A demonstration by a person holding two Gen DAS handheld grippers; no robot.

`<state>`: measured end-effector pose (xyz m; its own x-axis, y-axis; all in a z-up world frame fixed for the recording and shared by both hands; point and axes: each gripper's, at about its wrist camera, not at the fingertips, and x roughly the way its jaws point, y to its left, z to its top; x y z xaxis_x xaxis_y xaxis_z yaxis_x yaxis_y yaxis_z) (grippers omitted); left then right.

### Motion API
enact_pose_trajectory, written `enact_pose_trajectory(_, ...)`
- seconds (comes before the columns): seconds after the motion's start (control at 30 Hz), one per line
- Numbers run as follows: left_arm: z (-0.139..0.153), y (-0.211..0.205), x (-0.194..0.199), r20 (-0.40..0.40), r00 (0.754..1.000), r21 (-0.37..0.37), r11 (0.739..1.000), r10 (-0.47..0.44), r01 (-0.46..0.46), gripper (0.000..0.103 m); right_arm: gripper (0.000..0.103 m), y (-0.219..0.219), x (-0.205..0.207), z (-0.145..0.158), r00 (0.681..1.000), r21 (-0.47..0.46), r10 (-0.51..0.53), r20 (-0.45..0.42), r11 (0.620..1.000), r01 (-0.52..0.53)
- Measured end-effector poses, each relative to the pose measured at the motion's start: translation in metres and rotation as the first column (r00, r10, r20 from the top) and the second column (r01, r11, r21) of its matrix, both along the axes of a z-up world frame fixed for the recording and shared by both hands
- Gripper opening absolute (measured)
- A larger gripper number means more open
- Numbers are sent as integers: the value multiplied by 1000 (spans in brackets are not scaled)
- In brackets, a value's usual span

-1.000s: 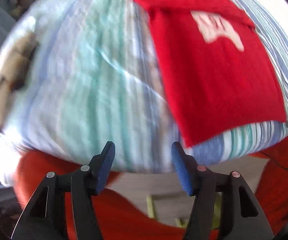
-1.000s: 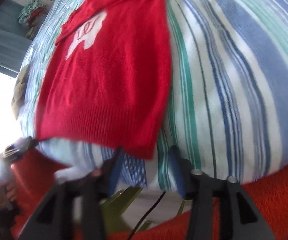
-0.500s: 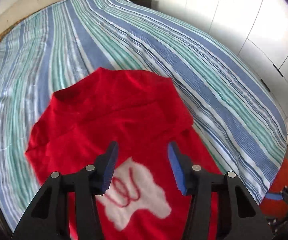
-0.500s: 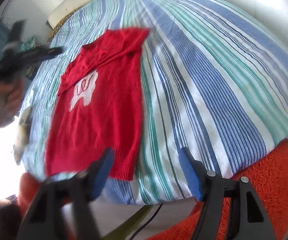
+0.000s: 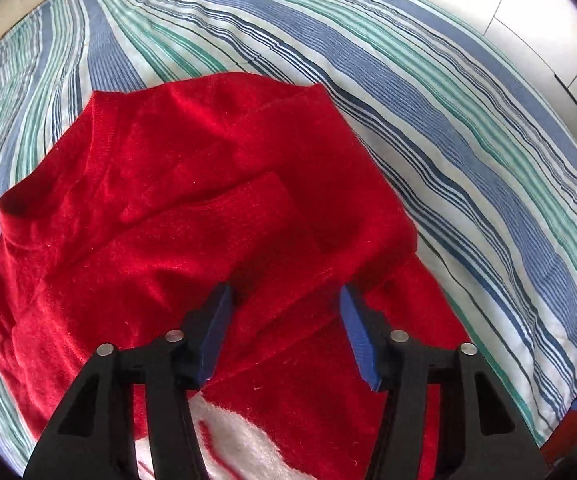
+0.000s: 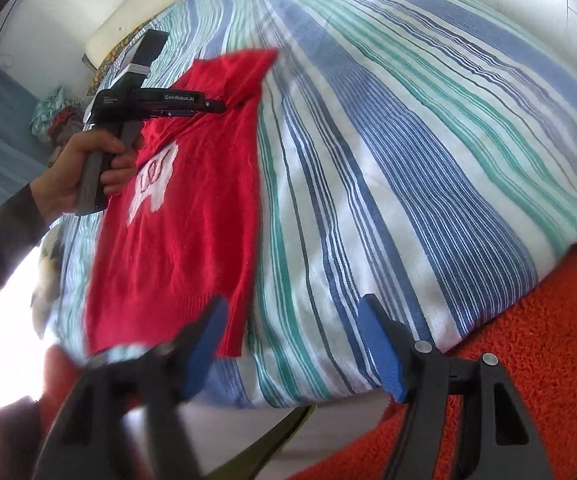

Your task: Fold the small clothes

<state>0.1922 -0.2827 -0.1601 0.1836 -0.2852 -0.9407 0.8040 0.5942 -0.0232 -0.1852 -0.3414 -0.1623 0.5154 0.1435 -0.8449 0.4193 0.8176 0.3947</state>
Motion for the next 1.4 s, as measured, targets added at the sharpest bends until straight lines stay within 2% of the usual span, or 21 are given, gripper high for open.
enact_pose_trajectory(0.03,0,1,1,0,1000,-3,1000,5,-5,31,67,0,0,0,1000,-2,-1,1,1000,1)
enact_pose_trajectory(0.07,2,4,3,1,1000,-10,1000,20,-19,14,67,0,0,0,1000,-4,-2,1,1000,2)
enact_pose_trajectory(0.1,5,9,6,-10,999,-36,999,39,-40,6,67,0,-1,0,1000,-5,-3,1,1000,3)
enact_pose_trajectory(0.2,19,27,13,-24,994,-117,988,102,-104,4,67,1,-1,1,1000,-10,-4,0,1000,4)
enact_pose_trajectory(0.27,34,42,15,-42,987,-191,968,154,-160,3,67,3,-1,1,1000,-17,-1,-3,1000,0)
enact_pose_trajectory(0.3,45,55,16,-58,981,-241,951,186,-194,3,67,4,0,1,1000,-20,3,-3,1000,-3)
enact_pose_trajectory(0.37,70,89,18,-84,963,-346,899,256,-269,3,67,6,0,3,1000,-32,8,1,999,-8)
enact_pose_trajectory(0.53,109,164,22,-79,933,-424,835,352,-350,3,67,9,0,4,1000,-43,10,-5,999,-10)
enact_pose_trajectory(0.63,119,232,30,-129,878,-472,750,462,-464,3,67,10,1,4,1000,-45,11,-4,999,-11)
enact_pose_trajectory(0.67,119,249,31,-139,866,-471,737,480,-484,3,67,11,1,5,1000,-50,12,-2,999,-12)
enact_pose_trajectory(0.73,116,264,32,-131,863,-454,744,488,-490,4,67,13,2,4,1000,-58,17,-8,998,-18)
enact_pose_trajectory(0.83,109,274,23,-139,874,-452,755,465,-474,4,67,14,6,2,1000,-61,22,-21,998,-24)
enact_pose_trajectory(0.9,106,275,18,-156,877,-469,748,454,-471,4,67,16,9,2,999,-67,28,-25,997,-30)
enact_pose_trajectory(0.97,101,277,17,-154,866,-477,732,475,-486,4,67,20,10,2,999,-80,37,-28,996,-39)
enact_pose_trajectory(1.03,101,291,21,-154,840,-480,703,521,-524,3,67,23,11,3,999,-93,44,-31,995,-47)
enact_pose_trajectory(1.1,104,318,31,-180,793,-514,632,582,-580,3,67,24,10,4,998,-102,44,-33,994,-47)
enact_pose_trajectory(1.17,114,348,36,-166,753,-538,582,637,-610,3,67,23,8,4,999,-107,35,-31,993,-38)
enact_pose_trajectory(1.3,131,412,39,-87,675,-529,540,733,-654,3,67,17,4,4,1000,-102,11,-28,995,-14)
enact_pose_trajectory(1.4,124,459,46,-69,594,-489,492,801,-720,3,67,17,6,3,999,-101,16,-33,995,-19)
